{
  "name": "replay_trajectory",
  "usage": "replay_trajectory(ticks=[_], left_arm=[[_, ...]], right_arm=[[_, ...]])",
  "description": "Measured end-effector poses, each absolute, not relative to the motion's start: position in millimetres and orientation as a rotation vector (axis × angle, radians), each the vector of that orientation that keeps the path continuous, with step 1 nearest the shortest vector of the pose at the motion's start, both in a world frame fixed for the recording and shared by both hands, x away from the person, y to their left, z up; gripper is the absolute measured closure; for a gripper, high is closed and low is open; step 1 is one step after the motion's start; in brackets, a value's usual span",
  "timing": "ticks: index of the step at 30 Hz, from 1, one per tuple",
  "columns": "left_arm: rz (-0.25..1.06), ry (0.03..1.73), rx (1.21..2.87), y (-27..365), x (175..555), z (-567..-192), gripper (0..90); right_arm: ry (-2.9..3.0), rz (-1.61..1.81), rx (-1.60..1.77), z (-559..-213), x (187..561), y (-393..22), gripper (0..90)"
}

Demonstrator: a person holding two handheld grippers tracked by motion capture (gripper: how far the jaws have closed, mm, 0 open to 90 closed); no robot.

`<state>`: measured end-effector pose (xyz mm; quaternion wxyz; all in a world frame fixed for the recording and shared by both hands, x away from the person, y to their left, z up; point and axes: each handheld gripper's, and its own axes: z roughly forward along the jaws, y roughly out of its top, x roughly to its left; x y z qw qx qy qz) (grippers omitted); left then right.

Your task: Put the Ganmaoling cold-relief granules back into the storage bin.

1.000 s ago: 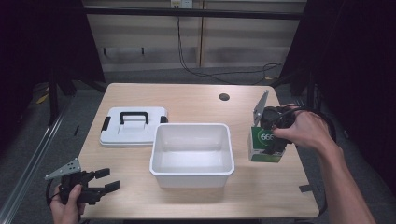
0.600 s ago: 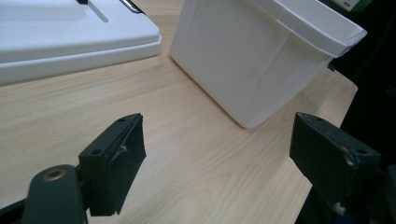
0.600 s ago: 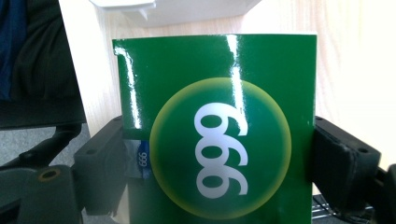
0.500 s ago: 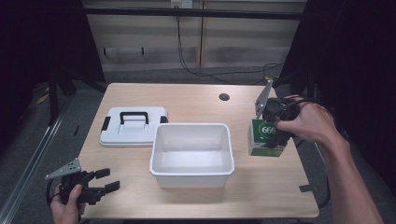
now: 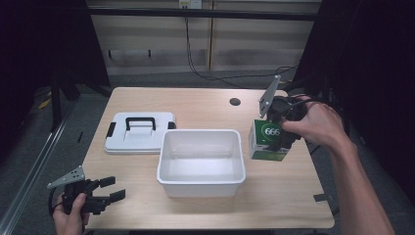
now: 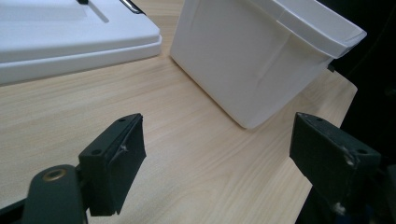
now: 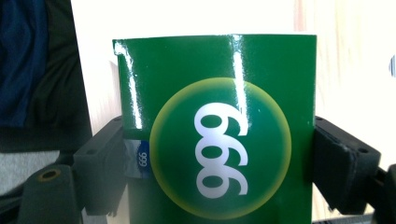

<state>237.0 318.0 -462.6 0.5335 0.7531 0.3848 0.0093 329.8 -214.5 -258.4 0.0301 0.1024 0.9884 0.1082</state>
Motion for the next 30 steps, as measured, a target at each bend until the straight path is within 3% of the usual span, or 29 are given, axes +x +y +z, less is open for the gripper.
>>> replay_trajectory(ticks=[30], left_arm=[[0.029,0.909,1.789,319.3,236.0,-460.9,18.2]], right_arm=[[3.044,0.571,0.239,-264.1,347.1,-160.9,16.1]])
